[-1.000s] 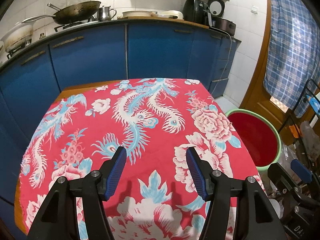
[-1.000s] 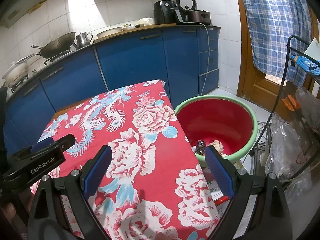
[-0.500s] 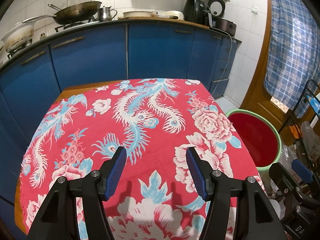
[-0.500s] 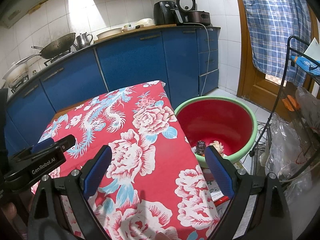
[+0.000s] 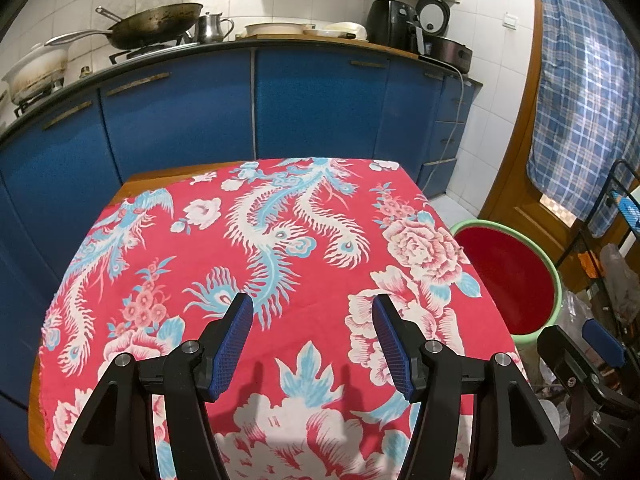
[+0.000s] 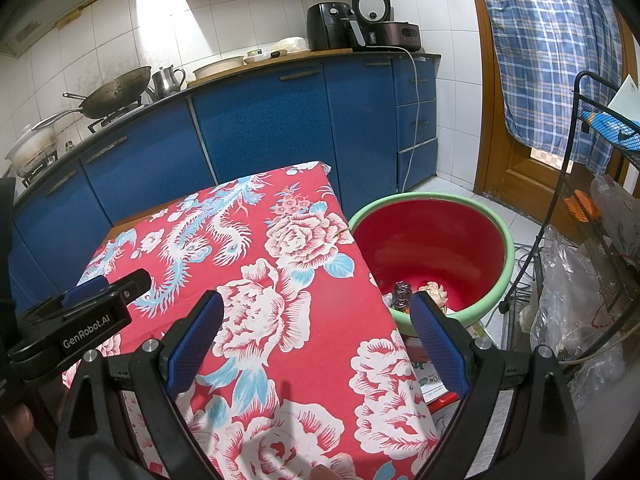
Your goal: Collect trash
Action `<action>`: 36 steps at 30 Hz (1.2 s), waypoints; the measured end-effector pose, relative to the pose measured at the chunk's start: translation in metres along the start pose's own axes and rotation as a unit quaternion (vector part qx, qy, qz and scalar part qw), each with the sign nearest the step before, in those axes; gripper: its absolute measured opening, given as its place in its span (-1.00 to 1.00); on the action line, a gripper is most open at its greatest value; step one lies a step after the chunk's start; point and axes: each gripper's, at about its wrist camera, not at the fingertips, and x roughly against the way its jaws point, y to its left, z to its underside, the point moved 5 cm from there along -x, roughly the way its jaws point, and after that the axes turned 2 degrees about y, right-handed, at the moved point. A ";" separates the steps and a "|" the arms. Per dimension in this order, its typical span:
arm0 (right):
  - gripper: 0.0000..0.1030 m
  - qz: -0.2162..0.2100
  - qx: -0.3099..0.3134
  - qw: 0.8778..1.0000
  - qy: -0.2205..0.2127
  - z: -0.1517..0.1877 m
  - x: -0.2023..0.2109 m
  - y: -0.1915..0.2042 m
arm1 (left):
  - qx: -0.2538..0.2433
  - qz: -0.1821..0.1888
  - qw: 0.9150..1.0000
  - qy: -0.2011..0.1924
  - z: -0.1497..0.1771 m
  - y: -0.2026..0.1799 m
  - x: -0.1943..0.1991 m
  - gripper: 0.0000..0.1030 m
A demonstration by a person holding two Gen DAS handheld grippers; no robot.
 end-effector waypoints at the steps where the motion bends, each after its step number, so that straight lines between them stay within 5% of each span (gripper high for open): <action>1: 0.81 0.000 0.000 1.000 0.000 0.000 0.000 0.000 | 0.000 0.000 1.000 0.000 0.000 0.000 0.000 0.24; 36: 0.81 0.000 0.000 1.000 -0.001 0.001 0.000 -0.001 | -0.001 0.001 1.000 -0.001 0.000 -0.001 0.001 0.24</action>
